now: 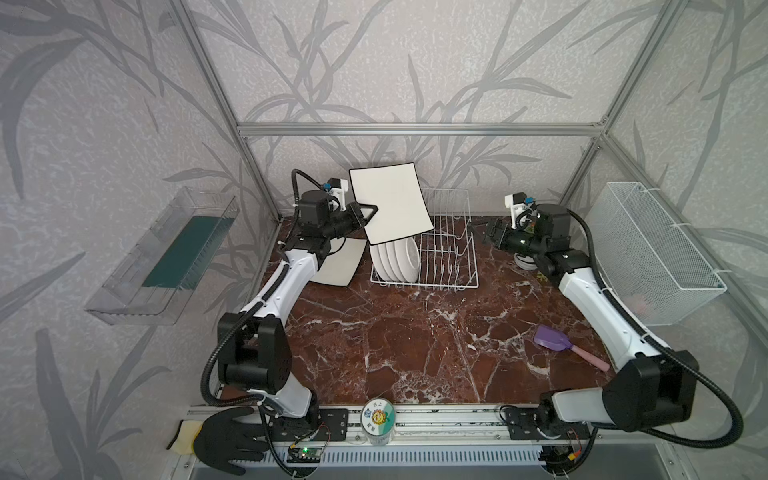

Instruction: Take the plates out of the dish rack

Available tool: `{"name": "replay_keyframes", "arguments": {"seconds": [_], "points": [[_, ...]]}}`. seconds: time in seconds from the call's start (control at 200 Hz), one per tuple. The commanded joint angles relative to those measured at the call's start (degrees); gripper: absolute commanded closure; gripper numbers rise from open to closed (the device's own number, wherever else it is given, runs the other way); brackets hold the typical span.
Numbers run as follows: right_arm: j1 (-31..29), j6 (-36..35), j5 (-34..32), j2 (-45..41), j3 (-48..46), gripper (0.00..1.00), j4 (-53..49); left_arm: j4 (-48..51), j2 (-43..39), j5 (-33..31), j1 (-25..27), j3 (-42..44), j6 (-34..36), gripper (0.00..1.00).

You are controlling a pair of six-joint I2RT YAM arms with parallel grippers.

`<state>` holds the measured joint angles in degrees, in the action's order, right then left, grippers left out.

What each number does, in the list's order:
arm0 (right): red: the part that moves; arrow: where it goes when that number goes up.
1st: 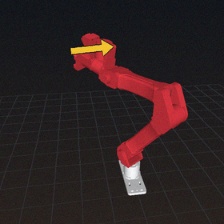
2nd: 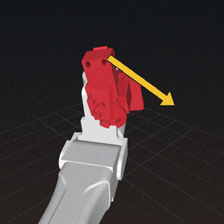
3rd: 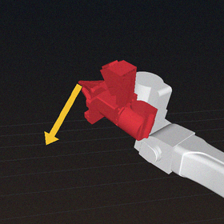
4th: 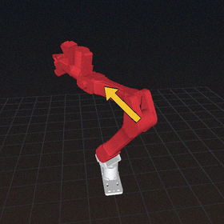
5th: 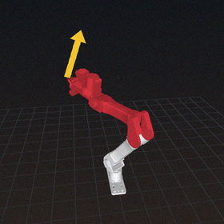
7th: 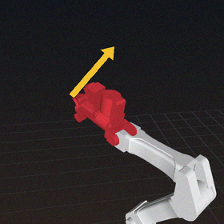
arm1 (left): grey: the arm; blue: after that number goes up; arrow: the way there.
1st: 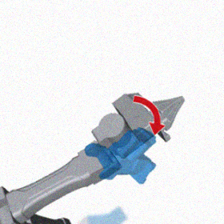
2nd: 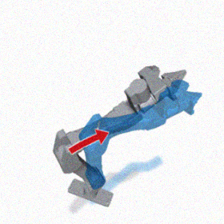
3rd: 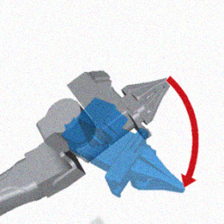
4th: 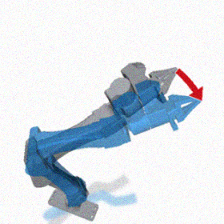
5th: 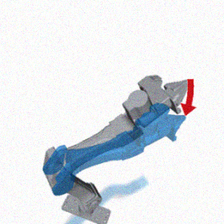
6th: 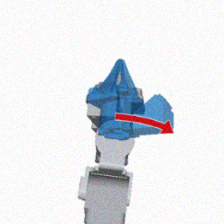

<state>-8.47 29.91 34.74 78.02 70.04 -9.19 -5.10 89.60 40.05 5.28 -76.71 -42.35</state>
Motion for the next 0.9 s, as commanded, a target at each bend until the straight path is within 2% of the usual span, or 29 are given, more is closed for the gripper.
{"name": "replay_keyframes", "arguments": {"seconds": [0.0,0.31,0.895], "points": [[-0.2,-6.4,-2.5,-2.9,2.2,0.01,-5.0,-9.2,-6.9,-4.3,-1.7,-0.6,-2.2,1.0],[-1.3,-9.8,-2.9,-5.5,3.0,0.01,-8.5,-7.9,-15.3,-18.0,-4.6,5.7,-2.2,1.0],[-13.9,-21.9,-6.1,-3.3,5.4,0.01,-12.5,-8.4,-27.3,-41.4,-6.4,22.5,-6.3,1.0]]}}
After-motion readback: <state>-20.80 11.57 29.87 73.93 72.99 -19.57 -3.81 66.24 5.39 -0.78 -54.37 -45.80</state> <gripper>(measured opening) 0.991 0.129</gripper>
